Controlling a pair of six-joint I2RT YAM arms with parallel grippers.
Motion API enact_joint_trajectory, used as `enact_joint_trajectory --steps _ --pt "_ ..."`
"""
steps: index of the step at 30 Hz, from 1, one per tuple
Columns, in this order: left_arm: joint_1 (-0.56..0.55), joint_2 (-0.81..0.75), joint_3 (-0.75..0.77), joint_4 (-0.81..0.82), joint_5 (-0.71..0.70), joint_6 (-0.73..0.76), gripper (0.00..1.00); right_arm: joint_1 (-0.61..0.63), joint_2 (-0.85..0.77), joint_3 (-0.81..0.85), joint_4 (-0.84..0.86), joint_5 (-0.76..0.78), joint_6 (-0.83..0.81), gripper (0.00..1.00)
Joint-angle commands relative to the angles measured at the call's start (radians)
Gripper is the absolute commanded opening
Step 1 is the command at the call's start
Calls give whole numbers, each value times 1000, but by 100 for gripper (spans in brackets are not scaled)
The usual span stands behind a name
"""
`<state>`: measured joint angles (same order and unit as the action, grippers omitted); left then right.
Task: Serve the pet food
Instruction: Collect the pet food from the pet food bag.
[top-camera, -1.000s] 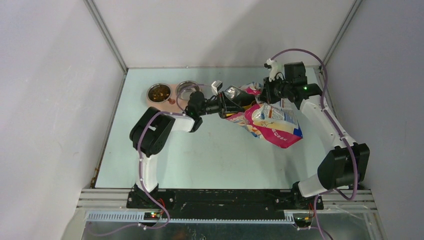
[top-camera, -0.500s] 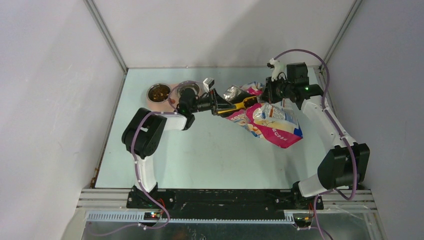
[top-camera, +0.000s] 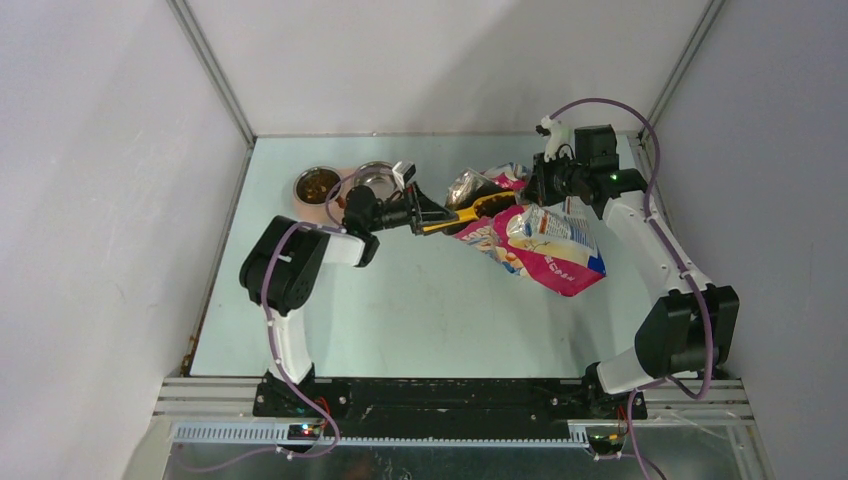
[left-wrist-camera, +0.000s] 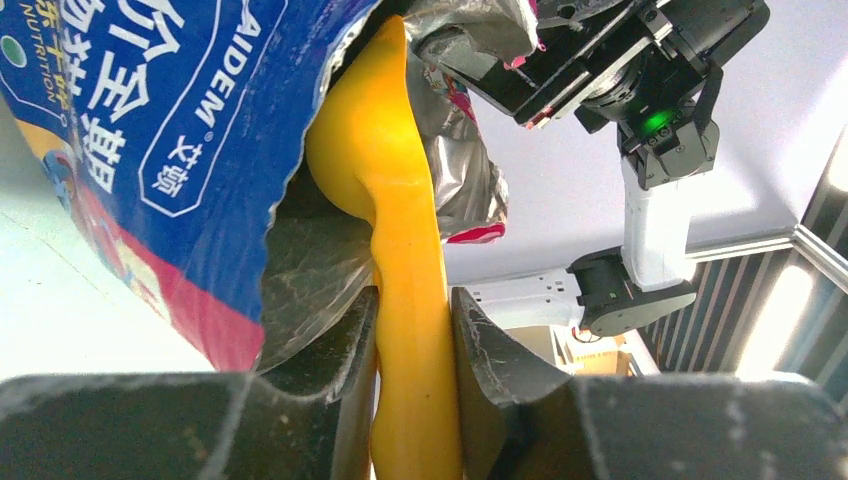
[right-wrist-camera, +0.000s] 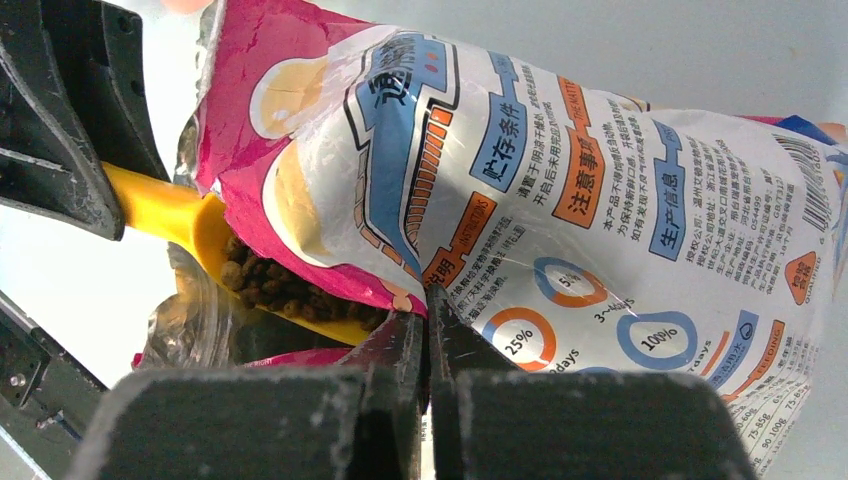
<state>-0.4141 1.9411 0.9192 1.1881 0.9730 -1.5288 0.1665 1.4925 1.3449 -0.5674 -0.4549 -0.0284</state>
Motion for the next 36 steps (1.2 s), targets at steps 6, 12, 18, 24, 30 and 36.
enact_joint_trajectory --steps 6,12,18,24,30,36 --pt "41 -87 -5 186 18 -32 0 -15 31 -6 57 75 -6 0" --pt "64 -106 -39 129 10 39 0 9 29 -7 52 18 -24 0" --pt "93 -96 -72 200 2 19 0 34 32 -5 58 24 -32 0" --pt "112 -93 -90 232 -11 -3 0 61 27 27 38 69 -56 0" --pt "115 -99 -112 193 -36 34 0 96 45 46 22 116 -75 0" --pt "115 -86 -126 137 -61 76 0 108 79 94 0 120 -54 0"
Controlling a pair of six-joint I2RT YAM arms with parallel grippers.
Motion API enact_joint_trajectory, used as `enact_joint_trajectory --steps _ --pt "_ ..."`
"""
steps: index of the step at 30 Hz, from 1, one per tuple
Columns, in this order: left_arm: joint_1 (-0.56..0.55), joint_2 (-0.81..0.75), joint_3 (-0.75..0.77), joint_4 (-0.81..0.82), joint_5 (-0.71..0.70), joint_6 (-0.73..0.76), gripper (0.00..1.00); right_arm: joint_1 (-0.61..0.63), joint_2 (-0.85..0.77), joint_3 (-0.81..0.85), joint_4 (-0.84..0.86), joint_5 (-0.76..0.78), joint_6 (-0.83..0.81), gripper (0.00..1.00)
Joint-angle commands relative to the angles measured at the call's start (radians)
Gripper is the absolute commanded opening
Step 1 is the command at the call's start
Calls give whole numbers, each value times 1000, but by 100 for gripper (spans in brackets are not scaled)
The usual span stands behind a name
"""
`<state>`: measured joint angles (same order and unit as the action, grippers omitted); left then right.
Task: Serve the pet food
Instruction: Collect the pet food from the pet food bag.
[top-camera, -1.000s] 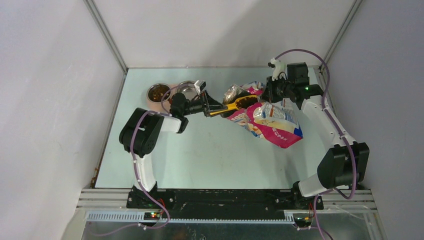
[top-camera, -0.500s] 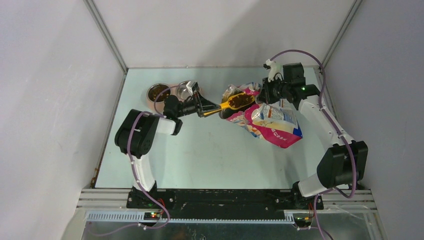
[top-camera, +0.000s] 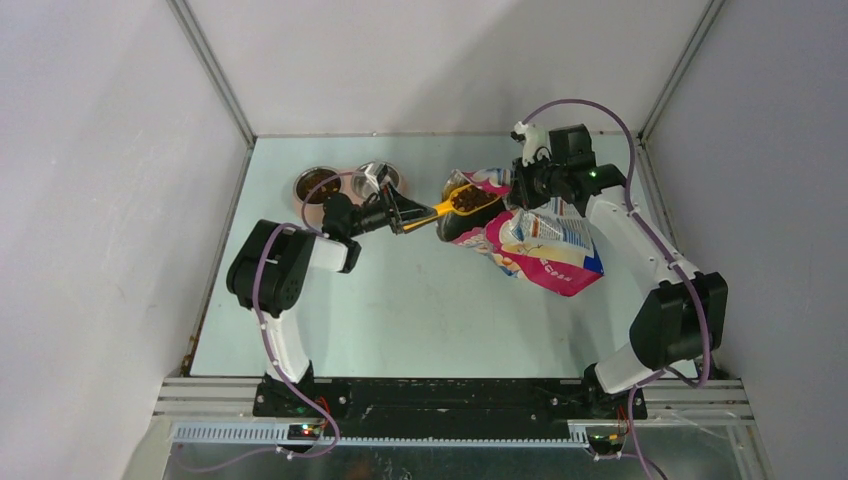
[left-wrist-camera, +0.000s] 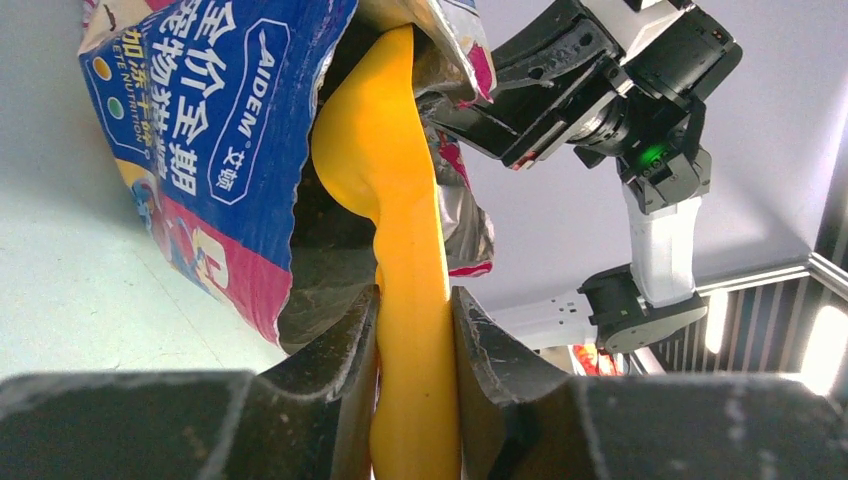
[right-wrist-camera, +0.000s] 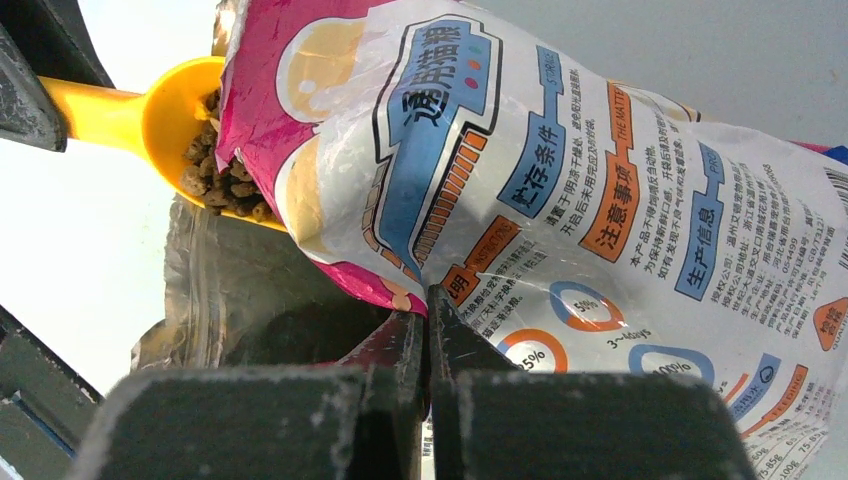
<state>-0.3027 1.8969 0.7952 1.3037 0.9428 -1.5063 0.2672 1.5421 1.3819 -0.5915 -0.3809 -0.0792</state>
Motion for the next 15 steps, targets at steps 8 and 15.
enact_joint_trajectory --steps 8,15 --pt "-4 -140 54 -549 -96 375 0 6 3 57 24 84 4 0" --pt "-56 -204 253 -1149 -236 736 0 7 -25 45 34 96 -5 0"
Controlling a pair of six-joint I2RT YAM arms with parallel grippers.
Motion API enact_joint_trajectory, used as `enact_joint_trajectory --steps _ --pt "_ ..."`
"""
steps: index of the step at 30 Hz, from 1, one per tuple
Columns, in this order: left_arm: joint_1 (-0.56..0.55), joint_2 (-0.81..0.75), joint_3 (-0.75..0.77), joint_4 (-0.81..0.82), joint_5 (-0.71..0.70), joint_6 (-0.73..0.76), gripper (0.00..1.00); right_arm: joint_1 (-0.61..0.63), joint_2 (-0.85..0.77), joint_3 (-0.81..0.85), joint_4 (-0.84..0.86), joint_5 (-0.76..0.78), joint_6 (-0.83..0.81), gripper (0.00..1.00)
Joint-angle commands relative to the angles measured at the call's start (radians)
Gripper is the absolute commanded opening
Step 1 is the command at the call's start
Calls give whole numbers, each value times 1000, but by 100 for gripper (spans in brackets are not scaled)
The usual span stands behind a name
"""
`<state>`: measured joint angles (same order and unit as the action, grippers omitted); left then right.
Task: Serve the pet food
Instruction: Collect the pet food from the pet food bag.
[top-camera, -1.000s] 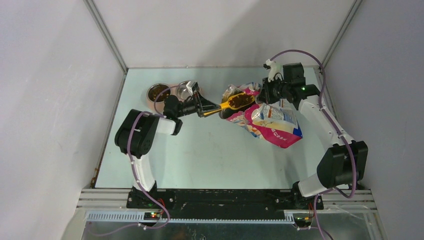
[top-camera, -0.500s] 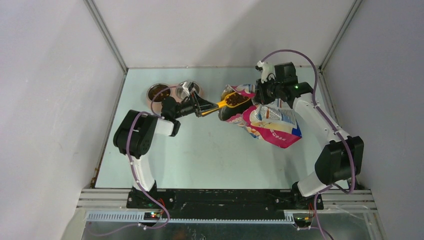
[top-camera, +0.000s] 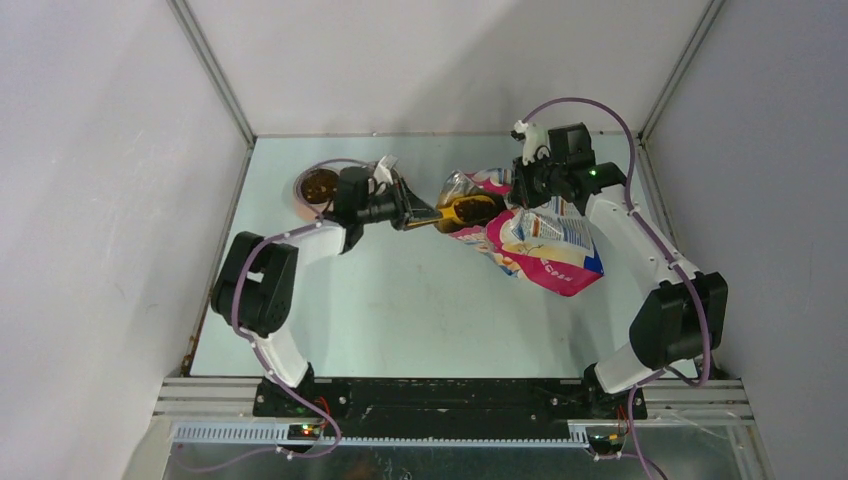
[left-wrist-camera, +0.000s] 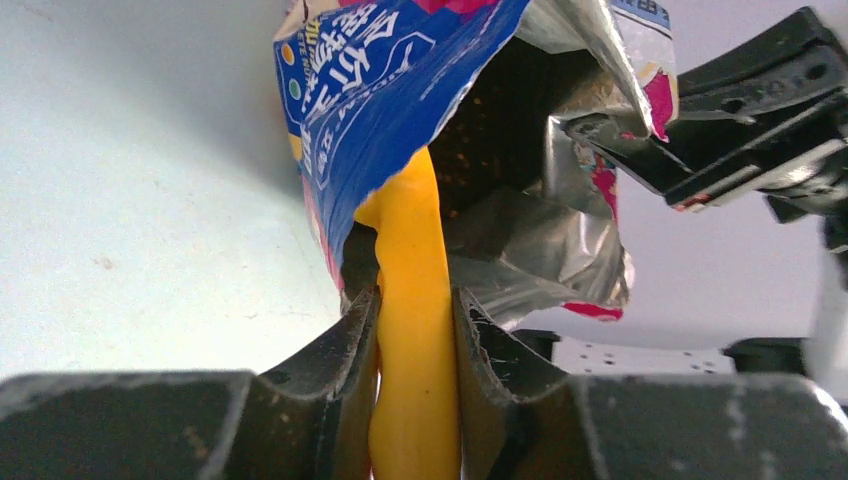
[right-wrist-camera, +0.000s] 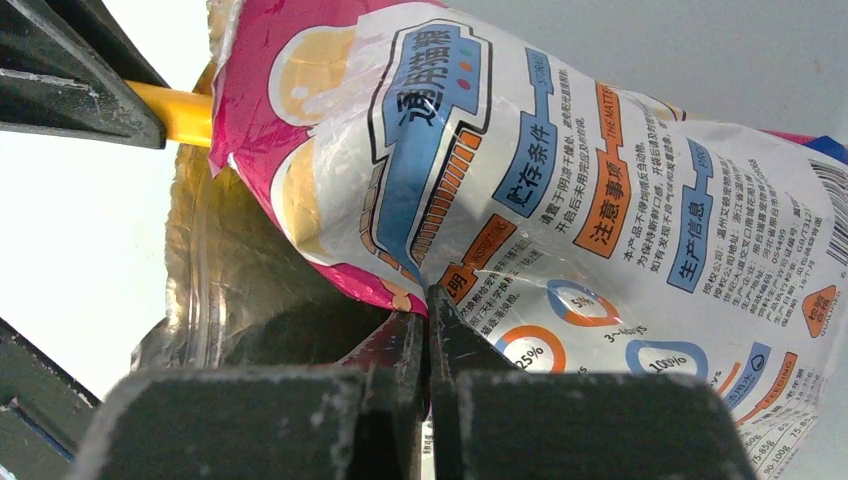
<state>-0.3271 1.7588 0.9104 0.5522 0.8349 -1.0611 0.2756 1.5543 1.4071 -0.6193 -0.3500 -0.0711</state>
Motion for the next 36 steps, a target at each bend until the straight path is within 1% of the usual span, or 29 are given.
enact_joint_trajectory --steps 1,2,4,6,8,11,14,17,19,20,21,22,23,24,25,26,27,28,29,30,31,32,34,36 --pt "-38 -56 178 -450 -150 301 0 1 -38 20 62 65 -14 0" --pt "-52 -47 196 -472 -159 313 0 6 -38 19 60 63 -17 0" --pt "-84 -10 262 -569 -200 345 0 15 -41 15 57 63 -24 0" --pt "-124 53 341 -735 -274 400 0 24 -44 8 57 64 -30 0" --pt "-165 104 391 -789 -312 424 0 27 -49 3 59 64 -34 0" --pt "-219 150 444 -825 -347 437 0 28 -51 -9 63 58 -36 0" --pt "-249 210 485 -838 -366 435 0 30 -51 -20 66 51 -39 0" --pt "-275 258 508 -820 -337 416 0 28 -49 -27 69 42 -42 0" --pt "-283 298 506 -762 -265 381 0 28 -45 -31 71 35 -42 0" --pt "-285 308 501 -703 -239 364 0 28 -43 -32 72 32 -42 0" --pt "-287 325 495 -670 -186 325 0 28 -42 -32 72 31 -43 0" --pt "-288 332 480 -596 -157 304 0 27 -41 -34 72 31 -43 0" --pt "-288 344 469 -486 -102 253 0 26 -40 -36 72 30 -45 0" --pt "-288 348 444 -432 -74 226 0 24 -39 -38 72 26 -45 0" --pt "-288 353 429 -312 -26 162 0 21 -39 -38 71 24 -45 0" --pt "-288 353 397 -256 -4 97 0 15 -40 -41 71 16 -43 0" --pt "-288 351 385 -146 31 67 0 11 -39 -42 71 13 -42 0" --pt "-288 349 358 -95 45 3 0 2 -40 -44 72 5 -39 0" --pt "-288 349 346 17 69 -33 0 -3 -39 -44 72 2 -39 0" --pt "-288 348 321 81 80 -107 0 -13 -39 -45 73 -5 -36 0" --pt "-287 351 308 214 94 -151 0 -17 -39 -46 73 -9 -35 0" --pt "-287 352 288 277 100 -231 0 -27 -39 -47 73 -18 -32 0" --pt "-283 356 270 472 109 -334 0 -41 -40 -48 73 -29 -28 0" --pt "-279 350 260 553 109 -392 0 -56 -42 -49 74 -34 -25 0"
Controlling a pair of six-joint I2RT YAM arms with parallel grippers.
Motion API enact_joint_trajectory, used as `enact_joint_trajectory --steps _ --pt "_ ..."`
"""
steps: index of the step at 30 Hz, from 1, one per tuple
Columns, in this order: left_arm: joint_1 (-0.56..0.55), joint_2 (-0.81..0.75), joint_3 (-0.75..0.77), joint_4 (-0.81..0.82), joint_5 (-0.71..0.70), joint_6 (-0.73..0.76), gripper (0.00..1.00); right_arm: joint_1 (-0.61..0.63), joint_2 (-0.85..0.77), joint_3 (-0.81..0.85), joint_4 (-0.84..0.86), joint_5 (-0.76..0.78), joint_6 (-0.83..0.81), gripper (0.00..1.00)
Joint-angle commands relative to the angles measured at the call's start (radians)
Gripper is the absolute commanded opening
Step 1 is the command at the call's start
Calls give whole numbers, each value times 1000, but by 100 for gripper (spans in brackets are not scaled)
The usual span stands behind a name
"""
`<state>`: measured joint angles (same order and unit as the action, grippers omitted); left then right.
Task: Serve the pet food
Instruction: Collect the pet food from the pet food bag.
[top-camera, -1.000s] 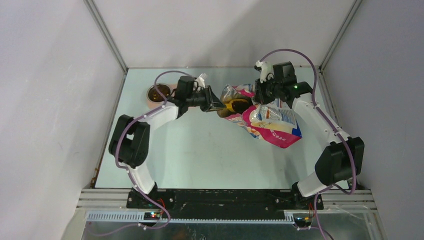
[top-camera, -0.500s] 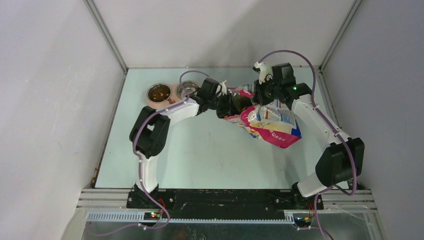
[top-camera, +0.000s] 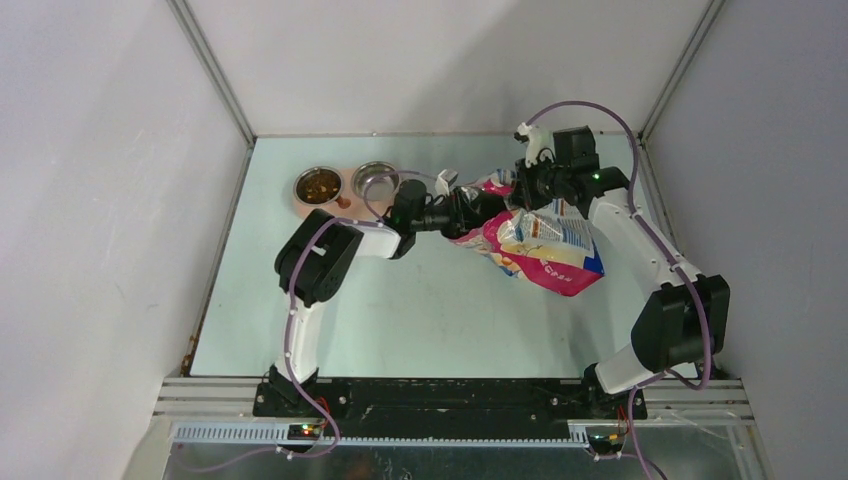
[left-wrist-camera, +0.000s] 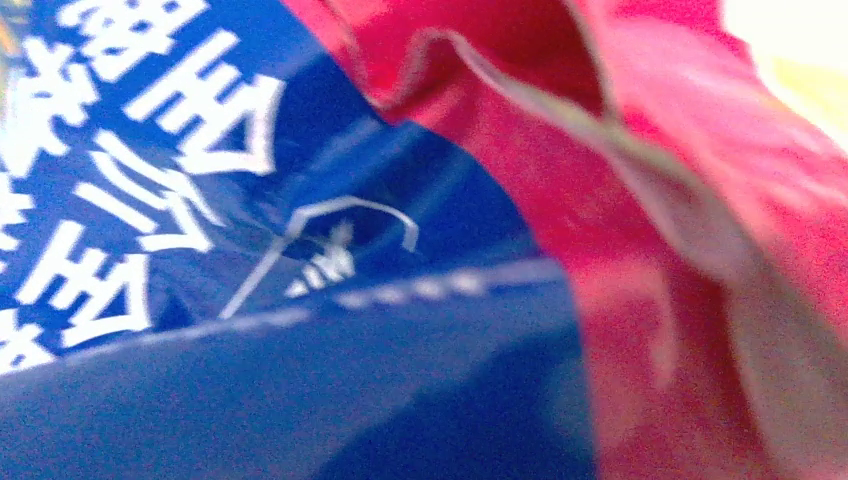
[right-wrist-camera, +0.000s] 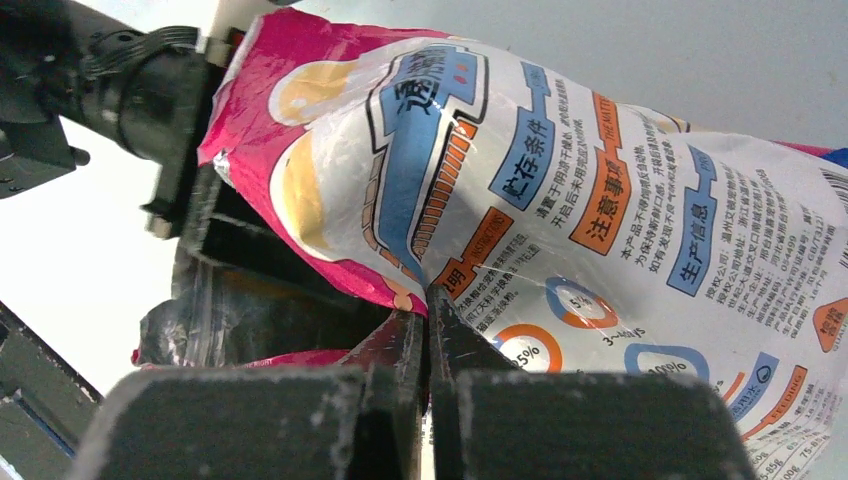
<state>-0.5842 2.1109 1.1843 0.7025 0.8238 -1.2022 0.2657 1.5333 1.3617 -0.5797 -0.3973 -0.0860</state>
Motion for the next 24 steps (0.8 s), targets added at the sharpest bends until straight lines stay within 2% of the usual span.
enact_joint_trajectory --steps 1,17,24 --pt "-19 -7 -22 421 118 -262 0 -54 -22 -6 35 11 -10 0" --pt "70 -122 -160 589 145 -339 0 -145 -23 -18 42 -40 -11 0" --pt "121 -160 -193 607 167 -339 0 -161 -22 -24 37 -86 -34 0"
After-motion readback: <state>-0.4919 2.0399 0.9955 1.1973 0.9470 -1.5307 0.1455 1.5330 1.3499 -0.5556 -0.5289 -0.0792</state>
